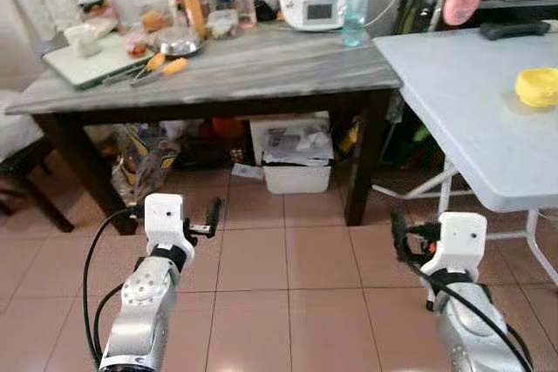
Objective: Setting the table
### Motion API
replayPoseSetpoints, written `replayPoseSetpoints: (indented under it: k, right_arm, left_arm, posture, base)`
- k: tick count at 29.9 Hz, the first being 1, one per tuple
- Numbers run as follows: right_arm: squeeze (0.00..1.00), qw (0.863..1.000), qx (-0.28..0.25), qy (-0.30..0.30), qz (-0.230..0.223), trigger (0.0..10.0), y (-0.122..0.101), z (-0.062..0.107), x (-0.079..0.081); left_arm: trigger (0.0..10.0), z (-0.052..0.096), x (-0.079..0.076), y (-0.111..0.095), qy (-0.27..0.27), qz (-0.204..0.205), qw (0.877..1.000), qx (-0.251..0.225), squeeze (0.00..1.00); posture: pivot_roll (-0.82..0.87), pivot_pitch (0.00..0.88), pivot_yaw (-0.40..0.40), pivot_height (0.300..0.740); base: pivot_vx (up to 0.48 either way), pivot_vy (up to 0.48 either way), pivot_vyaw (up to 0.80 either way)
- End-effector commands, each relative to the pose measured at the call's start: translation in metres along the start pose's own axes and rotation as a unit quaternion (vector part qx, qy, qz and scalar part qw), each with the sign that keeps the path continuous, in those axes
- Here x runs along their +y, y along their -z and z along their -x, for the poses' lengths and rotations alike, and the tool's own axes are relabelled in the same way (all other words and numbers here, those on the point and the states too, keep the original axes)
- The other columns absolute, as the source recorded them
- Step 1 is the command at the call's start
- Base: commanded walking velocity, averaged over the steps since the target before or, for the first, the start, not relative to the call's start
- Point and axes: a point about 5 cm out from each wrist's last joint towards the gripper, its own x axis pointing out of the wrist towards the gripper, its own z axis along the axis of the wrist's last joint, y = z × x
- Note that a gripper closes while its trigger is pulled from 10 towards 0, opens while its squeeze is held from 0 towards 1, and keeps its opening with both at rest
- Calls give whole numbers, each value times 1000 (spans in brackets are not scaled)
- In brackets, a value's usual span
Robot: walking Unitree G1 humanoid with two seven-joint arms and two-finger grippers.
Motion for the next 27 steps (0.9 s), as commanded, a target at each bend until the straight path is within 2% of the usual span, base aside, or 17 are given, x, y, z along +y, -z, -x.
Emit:
replayPoseSetpoints:
  k: [1, 5, 9, 19, 27]
  right_arm:
    - [0, 1000, -11, -6, 4, 10000, -8, -1, 4]
    - [0, 1000, -21, -12, 8, 10000, -15, -1, 9]
    - [0, 999, -38, -16, 12, 10000, -24, 1, 11]
    - [0, 999, -39, -12, 19, 10000, -27, 6, 9]
    - [0, 999, -41, -8, 31, 10000, -29, 11, 8]
  left_arm:
    - [10000, -2, 5, -3, -11, -4, 1000, -1, 0]
    - [10000, -2, 6, -4, -11, -8, 1000, 3, 0]
    - [10000, -4, 6, -6, -5, -12, 1000, 3, 0]
    - [10000, -5, 3, -6, 0, -11, 1000, 5, 0]
    - [10000, -7, -1, -13, 1, -4, 1000, 0, 0]
  posture:
    - [2, 0, 67, 740]
    - [2, 0, 78, 740]
    - [-3, 0, 81, 740]
    - [-19, 0, 83, 740]
    - [-30, 0, 79, 740]
  base:
    - [0, 0, 0]
    - [0, 0, 0]
    - [0, -292, 0]
    - [0, -302, 0]
    - [0, -60, 0]
